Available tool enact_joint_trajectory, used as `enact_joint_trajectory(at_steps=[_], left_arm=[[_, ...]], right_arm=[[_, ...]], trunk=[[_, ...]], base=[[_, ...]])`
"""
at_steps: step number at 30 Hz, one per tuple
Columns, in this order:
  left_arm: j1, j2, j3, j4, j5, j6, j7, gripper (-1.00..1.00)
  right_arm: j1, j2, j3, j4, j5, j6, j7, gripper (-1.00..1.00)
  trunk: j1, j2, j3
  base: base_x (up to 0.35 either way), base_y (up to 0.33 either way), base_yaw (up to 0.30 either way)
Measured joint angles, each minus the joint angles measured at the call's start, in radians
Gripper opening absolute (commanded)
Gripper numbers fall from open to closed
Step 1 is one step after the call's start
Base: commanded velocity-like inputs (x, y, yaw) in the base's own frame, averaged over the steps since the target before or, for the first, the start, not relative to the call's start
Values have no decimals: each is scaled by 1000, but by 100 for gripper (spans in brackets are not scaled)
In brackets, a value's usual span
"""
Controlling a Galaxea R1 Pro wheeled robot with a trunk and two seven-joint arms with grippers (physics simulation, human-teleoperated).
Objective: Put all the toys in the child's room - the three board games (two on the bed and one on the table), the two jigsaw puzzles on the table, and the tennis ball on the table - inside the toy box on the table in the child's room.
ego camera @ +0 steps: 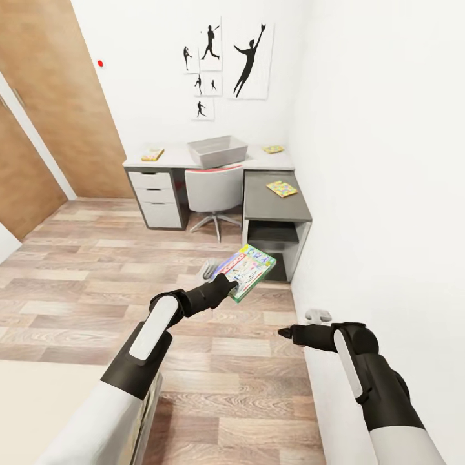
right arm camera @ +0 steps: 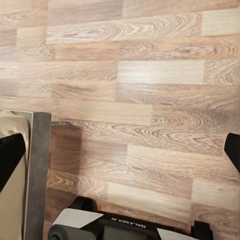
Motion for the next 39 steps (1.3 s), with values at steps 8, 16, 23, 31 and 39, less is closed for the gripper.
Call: enact_joint_trajectory(at_steps=[8, 16, 23, 31, 39], left_arm=[[0, 0, 0, 0, 0, 0, 0, -100], [0, 1, 0, 0, -1, 0, 1, -100], [0, 0, 0, 0, -4, 0, 1, -100], [0, 0, 0, 0, -9, 0, 1, -100], [0, 0, 0, 0, -11, 0, 2, -100]], right_arm=[[2, -1, 0, -3, 0, 0, 0, 100], [7, -1, 0, -5, -1, 1, 1, 100], [8, -1, 0, -10, -1, 1, 2, 100], [9, -1, 0, -17, 0, 1, 2, 100], [10, -1, 0, -20, 0, 1, 2, 100]], trunk=[[0, 0, 0], [0, 0, 0], [0, 0, 0], [0, 0, 0], [0, 0, 0]], base=[[340, 0, -1], [340, 0, 0], [340, 0, 0], [341, 0, 0], [340, 0, 0]])
